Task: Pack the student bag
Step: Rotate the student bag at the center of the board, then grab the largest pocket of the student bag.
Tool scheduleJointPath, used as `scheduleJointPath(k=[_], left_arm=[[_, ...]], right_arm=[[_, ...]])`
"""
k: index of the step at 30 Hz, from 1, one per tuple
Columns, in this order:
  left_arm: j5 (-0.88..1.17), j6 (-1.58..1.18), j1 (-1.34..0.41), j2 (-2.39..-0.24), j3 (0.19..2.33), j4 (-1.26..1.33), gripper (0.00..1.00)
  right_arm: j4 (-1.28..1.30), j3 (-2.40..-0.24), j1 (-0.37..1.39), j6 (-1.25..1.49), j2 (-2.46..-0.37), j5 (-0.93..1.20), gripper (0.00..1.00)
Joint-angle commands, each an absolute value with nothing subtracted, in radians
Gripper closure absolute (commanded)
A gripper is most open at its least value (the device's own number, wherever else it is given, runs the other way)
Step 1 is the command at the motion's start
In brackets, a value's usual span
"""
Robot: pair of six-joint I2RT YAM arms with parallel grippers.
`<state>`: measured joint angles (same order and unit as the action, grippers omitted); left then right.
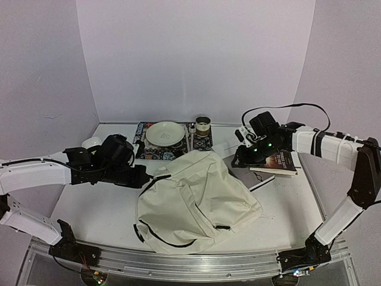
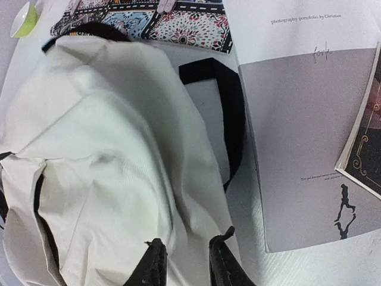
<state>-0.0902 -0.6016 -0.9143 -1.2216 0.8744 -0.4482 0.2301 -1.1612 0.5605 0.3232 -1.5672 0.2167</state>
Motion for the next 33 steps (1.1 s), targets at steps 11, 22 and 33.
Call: scheduleJointPath(k=[11, 22, 33], left_arm=[[-0.025, -0.488, -0.904, -1.369, 1.060, -0.401, 1.00], [0.059, -0.434, -0.904, -1.342, 1.109, -0.352, 1.00], [0.150, -0.407, -0.906, -1.349, 1.156, -0.331, 1.00]], right_arm=[[0.080, -1.176, 0.776, -0.090, -1.457, 0.259, 0.11], [-0.242, -1.240, 0.808, -0.280, -1.687, 0.521, 0.06], [-0.355, -1.382, 0.824, -0.417, -1.943, 0.664, 0.07]])
